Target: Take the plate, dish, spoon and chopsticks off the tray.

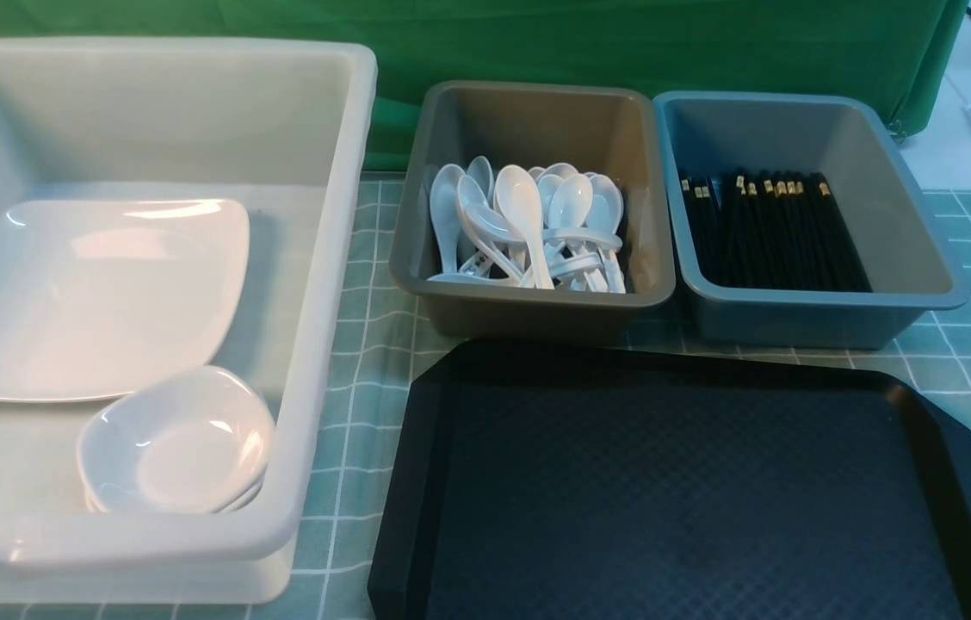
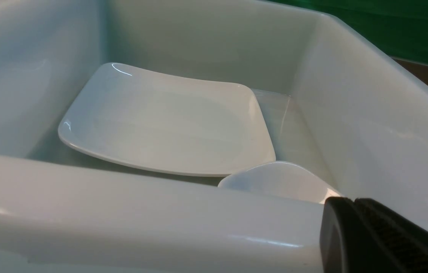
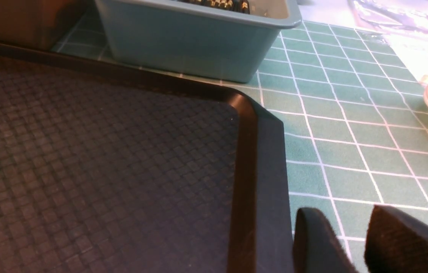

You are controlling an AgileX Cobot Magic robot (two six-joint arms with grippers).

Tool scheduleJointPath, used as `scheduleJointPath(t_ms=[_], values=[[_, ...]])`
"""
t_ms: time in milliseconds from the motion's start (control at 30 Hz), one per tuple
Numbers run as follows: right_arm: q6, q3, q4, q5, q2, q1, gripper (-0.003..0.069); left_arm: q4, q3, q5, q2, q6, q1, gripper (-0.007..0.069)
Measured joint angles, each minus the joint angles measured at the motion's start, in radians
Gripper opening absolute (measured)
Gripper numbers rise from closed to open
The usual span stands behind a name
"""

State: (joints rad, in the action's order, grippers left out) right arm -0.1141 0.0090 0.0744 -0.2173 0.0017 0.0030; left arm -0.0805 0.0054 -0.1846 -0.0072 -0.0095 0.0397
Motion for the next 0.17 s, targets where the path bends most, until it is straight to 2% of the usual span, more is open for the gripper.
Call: scheduleJointPath(t_ms=[167], values=[[0.001, 0.000, 0.000, 0.000, 0.000, 0.000, 0.0244, 0.000, 0.000, 0.000, 0.000, 0.000, 0.000, 0.0017]])
